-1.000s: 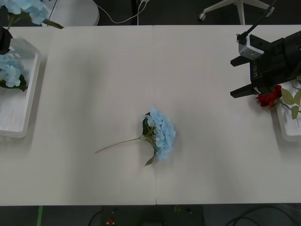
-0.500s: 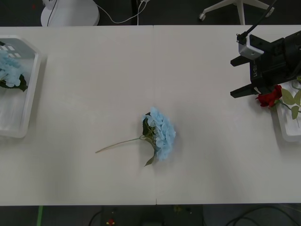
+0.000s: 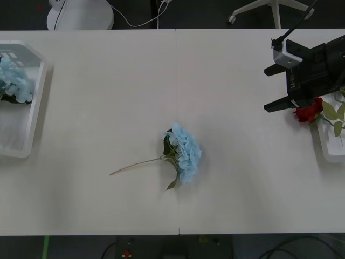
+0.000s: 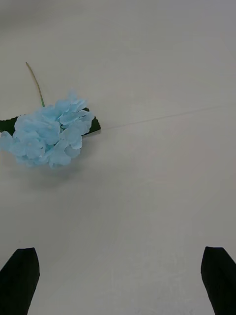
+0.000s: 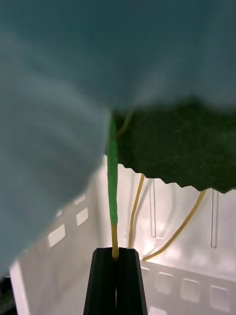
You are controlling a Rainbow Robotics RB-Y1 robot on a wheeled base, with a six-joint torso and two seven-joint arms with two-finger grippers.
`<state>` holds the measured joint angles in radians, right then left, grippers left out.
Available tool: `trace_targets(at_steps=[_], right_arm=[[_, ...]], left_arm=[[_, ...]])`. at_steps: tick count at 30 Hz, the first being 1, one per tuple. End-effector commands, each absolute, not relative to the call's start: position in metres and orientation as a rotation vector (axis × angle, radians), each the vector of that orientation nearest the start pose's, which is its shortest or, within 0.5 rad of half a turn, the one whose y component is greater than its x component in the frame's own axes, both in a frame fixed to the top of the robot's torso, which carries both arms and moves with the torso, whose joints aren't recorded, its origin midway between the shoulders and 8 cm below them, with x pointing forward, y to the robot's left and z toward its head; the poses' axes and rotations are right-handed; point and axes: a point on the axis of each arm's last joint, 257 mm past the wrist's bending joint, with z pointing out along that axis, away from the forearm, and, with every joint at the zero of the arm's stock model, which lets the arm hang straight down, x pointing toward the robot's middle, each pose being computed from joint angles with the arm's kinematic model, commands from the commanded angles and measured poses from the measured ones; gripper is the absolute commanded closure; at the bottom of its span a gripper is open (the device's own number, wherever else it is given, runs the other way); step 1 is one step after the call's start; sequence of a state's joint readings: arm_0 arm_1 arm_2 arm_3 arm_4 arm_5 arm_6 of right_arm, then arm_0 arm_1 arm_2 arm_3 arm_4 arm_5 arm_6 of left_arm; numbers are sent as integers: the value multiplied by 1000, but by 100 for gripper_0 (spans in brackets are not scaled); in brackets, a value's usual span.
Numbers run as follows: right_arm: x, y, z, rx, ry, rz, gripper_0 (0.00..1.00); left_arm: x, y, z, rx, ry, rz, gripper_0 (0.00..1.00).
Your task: Put the red flowers into the right box and the blue flowers into the left box
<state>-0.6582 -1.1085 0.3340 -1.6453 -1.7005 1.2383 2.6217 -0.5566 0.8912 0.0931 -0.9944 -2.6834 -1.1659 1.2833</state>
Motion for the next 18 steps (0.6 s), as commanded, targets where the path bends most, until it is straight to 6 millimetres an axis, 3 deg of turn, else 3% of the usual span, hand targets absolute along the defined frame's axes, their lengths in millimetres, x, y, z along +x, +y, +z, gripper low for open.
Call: trace_targets(at_steps=[1, 3, 6, 12, 14, 18], right_arm=[[477, -207, -82, -1674, 1679, 210, 5], [477, -207, -82, -1674, 1679, 210, 5], [477, -207, -82, -1674, 1679, 210, 5], [477, -207, -82, -1674, 1679, 210, 5], [477, -207, -82, -1674, 1679, 210, 5], [477, -207, -82, -1674, 1679, 210, 5]], left_arm=[[507, 640, -203, 117, 2563, 719, 99], [512, 640, -199, 161, 2543, 734, 41], [517, 643, -191, 200, 2513, 747, 3], [527, 646, -153, 227, 2443, 737, 0], [529, 642, -129, 257, 2411, 730, 0], [530, 615, -79, 422, 2358, 744, 0]])
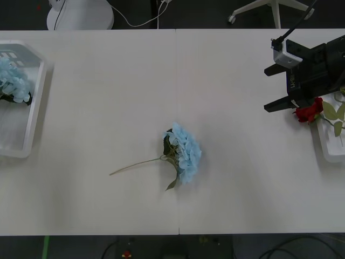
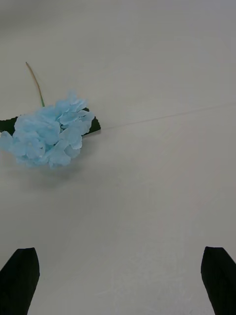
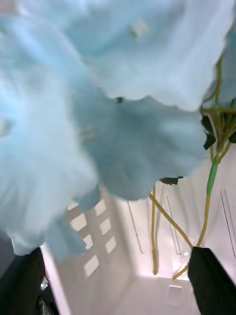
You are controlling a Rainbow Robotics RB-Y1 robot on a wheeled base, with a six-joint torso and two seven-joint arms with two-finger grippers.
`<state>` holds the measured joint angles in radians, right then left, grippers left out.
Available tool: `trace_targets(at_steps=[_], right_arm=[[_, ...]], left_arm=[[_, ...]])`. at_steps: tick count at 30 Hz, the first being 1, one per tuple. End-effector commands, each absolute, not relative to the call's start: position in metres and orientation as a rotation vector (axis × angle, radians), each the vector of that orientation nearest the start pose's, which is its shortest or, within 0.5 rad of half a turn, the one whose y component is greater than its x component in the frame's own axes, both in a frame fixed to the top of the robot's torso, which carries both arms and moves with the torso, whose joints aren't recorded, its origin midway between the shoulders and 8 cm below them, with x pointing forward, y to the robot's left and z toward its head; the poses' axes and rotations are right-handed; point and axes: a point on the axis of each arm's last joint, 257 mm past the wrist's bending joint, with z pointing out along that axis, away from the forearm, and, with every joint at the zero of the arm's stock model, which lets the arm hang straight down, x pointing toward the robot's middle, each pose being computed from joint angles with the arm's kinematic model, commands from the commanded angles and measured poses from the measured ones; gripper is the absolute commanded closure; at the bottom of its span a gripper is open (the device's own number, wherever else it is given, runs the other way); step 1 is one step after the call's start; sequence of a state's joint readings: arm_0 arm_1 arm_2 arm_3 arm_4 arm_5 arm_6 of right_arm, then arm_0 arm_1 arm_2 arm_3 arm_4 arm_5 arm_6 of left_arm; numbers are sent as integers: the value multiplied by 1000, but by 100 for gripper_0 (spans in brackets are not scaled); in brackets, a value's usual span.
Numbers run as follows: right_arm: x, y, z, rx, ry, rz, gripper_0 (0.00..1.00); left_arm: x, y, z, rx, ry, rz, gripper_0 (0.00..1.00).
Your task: Put the red flowers into the right box and the blue flowers into the left box
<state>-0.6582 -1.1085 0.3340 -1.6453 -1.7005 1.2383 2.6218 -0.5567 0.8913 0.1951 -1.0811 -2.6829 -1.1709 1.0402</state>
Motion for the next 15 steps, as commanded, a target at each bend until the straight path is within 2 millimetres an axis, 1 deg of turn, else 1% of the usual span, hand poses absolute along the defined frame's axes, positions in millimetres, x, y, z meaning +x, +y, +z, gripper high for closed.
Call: trace_targets(at_steps=[1, 3, 4, 5, 7, 9, 10, 11, 13, 14, 15], right_arm=[[477, -207, -82, -1674, 1679, 210, 5], [477, -207, -82, -1674, 1679, 210, 5], [477, -207, -82, -1674, 1679, 210, 5], [477, -207, -82, -1674, 1679, 210, 5], [477, -207, -82, -1674, 1679, 210, 5], [477, -207, -82, -1674, 1679, 210, 5], [477, -207, -82, -1674, 1679, 210, 5], [477, -207, -82, -1674, 1679, 210, 5], [477, -207, -82, -1674, 1679, 210, 5], [477, -207, -82, -1674, 1679, 210, 5], [477, -207, -82, -1674, 1679, 210, 5]], left_arm=[[530, 599, -68, 500, 2347, 745, 0], [529, 575, -59, 623, 2335, 739, 0], [527, 555, -57, 713, 2331, 713, 0], [525, 535, -60, 788, 2328, 666, 0], [523, 509, -66, 890, 2319, 607, 0], [527, 462, -71, 1048, 2249, 531, 0], [529, 444, -72, 1088, 2223, 504, 0], [531, 420, -75, 1136, 2189, 465, 0], [531, 384, -84, 1208, 2147, 402, 0], [530, 364, -93, 1241, 2138, 364, 0], [528, 350, -100, 1250, 2142, 330, 0]])
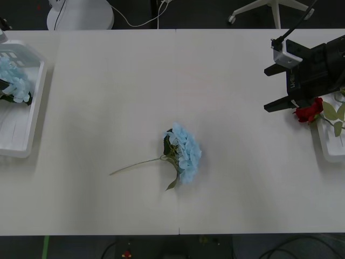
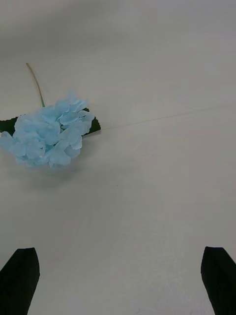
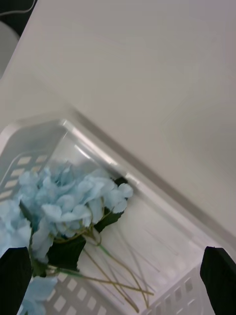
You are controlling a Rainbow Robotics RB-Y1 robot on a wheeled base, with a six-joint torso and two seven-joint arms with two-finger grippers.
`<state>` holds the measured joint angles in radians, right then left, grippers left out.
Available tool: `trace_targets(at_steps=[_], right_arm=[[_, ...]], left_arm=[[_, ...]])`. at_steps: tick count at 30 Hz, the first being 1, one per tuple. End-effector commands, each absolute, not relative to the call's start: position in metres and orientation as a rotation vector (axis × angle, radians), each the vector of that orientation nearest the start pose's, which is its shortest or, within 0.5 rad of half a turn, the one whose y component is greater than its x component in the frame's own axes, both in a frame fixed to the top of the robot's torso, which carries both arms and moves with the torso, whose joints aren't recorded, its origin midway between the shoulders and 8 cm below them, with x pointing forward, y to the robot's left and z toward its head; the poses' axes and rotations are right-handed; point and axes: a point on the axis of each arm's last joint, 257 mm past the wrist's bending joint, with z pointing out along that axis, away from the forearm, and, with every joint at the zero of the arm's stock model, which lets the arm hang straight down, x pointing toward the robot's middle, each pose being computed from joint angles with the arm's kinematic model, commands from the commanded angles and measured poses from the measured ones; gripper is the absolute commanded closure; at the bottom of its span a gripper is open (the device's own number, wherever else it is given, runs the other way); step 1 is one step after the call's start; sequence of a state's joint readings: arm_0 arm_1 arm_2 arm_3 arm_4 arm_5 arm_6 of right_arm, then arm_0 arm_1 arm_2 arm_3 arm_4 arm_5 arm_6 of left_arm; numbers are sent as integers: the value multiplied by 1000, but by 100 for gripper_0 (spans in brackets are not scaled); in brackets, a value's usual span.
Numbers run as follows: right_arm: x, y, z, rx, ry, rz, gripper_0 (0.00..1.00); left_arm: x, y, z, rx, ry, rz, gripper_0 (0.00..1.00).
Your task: Put the red flowers into the right box and the blue flowers into the left box
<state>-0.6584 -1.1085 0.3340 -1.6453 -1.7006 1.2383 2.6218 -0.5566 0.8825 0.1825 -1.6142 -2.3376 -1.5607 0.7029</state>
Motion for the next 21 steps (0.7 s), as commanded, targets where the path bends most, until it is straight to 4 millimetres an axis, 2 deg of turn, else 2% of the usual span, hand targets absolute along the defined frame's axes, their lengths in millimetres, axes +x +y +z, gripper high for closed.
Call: trace_targets(at_steps=[1, 2, 4, 10, 16, 21], right_arm=[[477, -207, -82, -1674, 1679, 210, 5], [477, -207, -82, -1674, 1679, 210, 5], [477, -207, -82, -1674, 1679, 210, 5], [477, -207, -82, -1674, 1679, 210, 5], [477, -207, -82, -1674, 1679, 210, 5], [477, -207, -82, -1674, 1679, 210, 5]], left_arm=[[524, 324, -115, 1265, 2158, 266, 0], [521, 314, -122, 1269, 2169, 239, 0], [510, 276, -145, 1295, 2202, 153, 0], [477, 207, -198, 1344, 2291, 9, 0], [453, 159, -244, 1478, 2270, -39, 0], [443, 130, -268, 1577, 2198, -24, 0]])
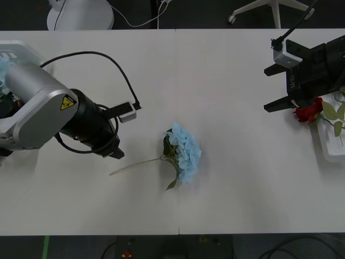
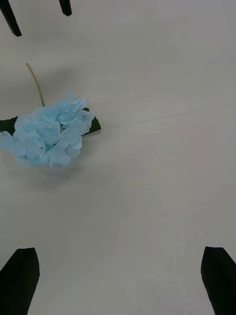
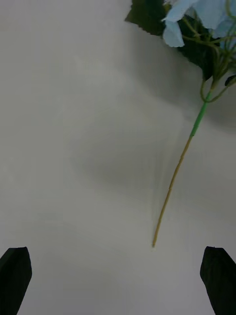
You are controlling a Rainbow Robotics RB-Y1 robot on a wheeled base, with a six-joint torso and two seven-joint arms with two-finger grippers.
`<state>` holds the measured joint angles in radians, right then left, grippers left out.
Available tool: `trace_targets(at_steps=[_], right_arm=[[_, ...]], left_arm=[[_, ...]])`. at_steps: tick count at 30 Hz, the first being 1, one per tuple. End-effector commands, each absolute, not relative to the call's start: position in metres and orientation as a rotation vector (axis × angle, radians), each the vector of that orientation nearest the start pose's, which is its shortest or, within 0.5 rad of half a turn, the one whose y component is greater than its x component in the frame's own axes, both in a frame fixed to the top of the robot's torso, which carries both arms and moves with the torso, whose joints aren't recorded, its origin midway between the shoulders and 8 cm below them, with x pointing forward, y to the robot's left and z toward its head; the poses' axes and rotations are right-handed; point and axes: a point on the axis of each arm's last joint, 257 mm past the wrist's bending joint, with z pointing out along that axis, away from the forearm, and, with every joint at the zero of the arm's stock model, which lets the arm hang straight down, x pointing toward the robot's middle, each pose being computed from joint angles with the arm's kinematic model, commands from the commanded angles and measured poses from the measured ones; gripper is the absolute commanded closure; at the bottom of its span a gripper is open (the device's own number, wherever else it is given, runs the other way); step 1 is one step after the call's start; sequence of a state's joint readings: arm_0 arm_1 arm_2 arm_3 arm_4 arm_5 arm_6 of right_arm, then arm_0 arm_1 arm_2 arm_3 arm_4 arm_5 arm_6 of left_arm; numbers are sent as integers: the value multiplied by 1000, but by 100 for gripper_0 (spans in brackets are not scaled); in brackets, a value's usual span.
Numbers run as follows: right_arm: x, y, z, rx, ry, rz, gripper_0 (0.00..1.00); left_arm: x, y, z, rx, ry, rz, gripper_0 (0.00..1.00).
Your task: Put the red flowers into the right box and the blue flowers into the left box
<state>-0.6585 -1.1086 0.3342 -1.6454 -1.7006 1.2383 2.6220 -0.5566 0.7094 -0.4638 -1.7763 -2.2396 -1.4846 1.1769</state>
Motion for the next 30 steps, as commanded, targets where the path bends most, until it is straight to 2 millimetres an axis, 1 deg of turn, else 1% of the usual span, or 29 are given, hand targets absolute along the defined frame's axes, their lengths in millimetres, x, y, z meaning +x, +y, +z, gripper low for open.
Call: trace_targets(at_steps=[1, 3, 6, 8, 10, 14, 19, 23, 24, 25, 26, 27, 28, 30], right_arm=[[477, -207, -82, -1674, 1679, 210, 5], [477, -207, -82, -1674, 1679, 210, 5], [477, -207, -82, -1674, 1679, 210, 5], [477, -207, -82, -1674, 1679, 210, 5], [477, -207, -82, -1674, 1679, 210, 5], [477, -207, -82, -1674, 1679, 210, 5], [477, -207, -82, -1674, 1679, 210, 5], [477, -207, -82, -1674, 1679, 210, 5], [477, -207, -82, -1674, 1679, 210, 5], [477, -207, -82, -1674, 1679, 210, 5], [477, -207, -82, -1674, 1679, 210, 5], [477, -207, -82, -1674, 1679, 210, 5], [477, -207, -82, -1674, 1679, 210, 5], [477, -207, -82, -1674, 1679, 210, 5]], left_arm=[[443, 126, -274, 1594, 2181, -4, 0], [443, 122, -281, 1614, 2162, 21, 0], [441, 123, -296, 1640, 2166, 67, 0], [438, 120, -304, 1658, 2169, 73, 0], [433, 114, -313, 1678, 2172, 71, 0], [431, 103, -323, 1704, 2172, 81, 0], [439, 83, -344, 1687, 2196, 59, 0], [448, 72, -356, 1670, 2208, 58, 0], [449, 70, -358, 1670, 2210, 61, 3], [451, 67, -360, 1667, 2210, 61, 14], [453, 68, -362, 1665, 2212, 69, 42], [455, 65, -362, 1661, 2208, 69, 77], [457, 65, -362, 1659, 2205, 76, 100], [459, 65, -361, 1663, 2190, 85, 100]])
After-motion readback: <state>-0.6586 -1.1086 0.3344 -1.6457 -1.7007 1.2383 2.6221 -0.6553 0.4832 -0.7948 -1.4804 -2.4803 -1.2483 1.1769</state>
